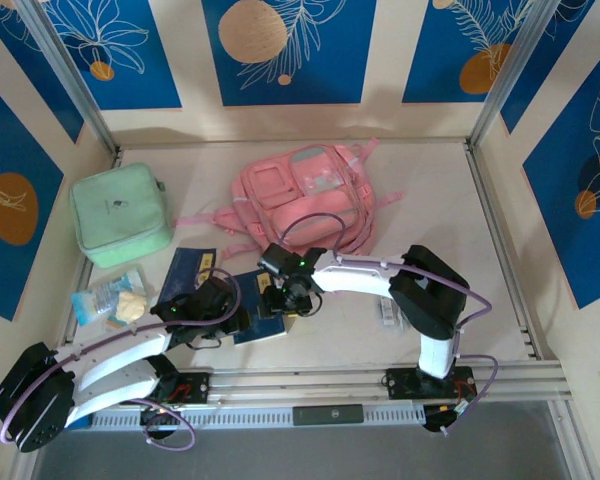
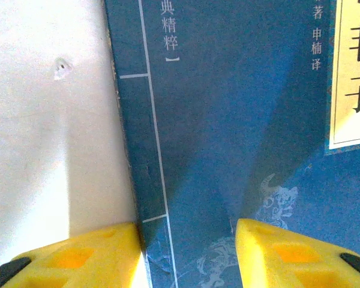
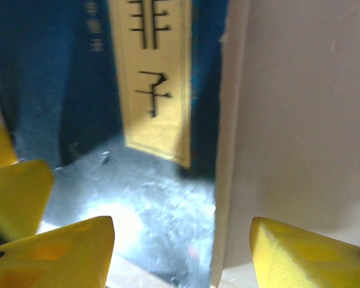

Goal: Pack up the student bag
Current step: Pick up the book from the bottom-center of the table.

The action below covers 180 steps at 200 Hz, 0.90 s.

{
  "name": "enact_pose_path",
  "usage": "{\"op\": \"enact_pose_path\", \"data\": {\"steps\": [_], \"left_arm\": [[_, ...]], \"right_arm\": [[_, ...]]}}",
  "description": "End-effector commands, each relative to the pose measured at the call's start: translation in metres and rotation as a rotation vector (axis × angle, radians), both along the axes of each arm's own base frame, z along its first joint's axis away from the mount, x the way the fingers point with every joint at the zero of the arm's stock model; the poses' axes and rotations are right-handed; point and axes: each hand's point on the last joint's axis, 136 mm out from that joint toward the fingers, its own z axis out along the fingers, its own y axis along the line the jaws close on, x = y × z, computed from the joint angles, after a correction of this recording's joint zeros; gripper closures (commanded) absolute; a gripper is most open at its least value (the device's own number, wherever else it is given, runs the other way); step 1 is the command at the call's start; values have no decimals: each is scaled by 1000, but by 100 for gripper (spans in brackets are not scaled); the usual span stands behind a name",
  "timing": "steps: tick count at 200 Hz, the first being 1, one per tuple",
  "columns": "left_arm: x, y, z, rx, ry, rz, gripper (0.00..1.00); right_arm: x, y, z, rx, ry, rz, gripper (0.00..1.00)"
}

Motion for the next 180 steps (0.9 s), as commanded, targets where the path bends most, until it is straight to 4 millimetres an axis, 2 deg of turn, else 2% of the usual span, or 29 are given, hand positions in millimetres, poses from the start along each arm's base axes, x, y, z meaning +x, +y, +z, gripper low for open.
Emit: {"op": "enact_pose_path", "data": {"steps": [1,34,60,126,180], "left_arm": [[-6,1,-8,20,24,-9,51],[-5,0,-8,19,20,-11,51],[-6,1,-9,30,24,-12,51],[-6,2,-10,38,24,-13,51],[-4,1,-7,38,18,-19,51]], "right_arm": [[3,7,-5,3,8,16,38],[0,24,1,53,25,36,38],[-4,32,14,101,23,57,39],[-3,26,40,147,-2,46,42],[-2,22,37,165,26,19,50]]}}
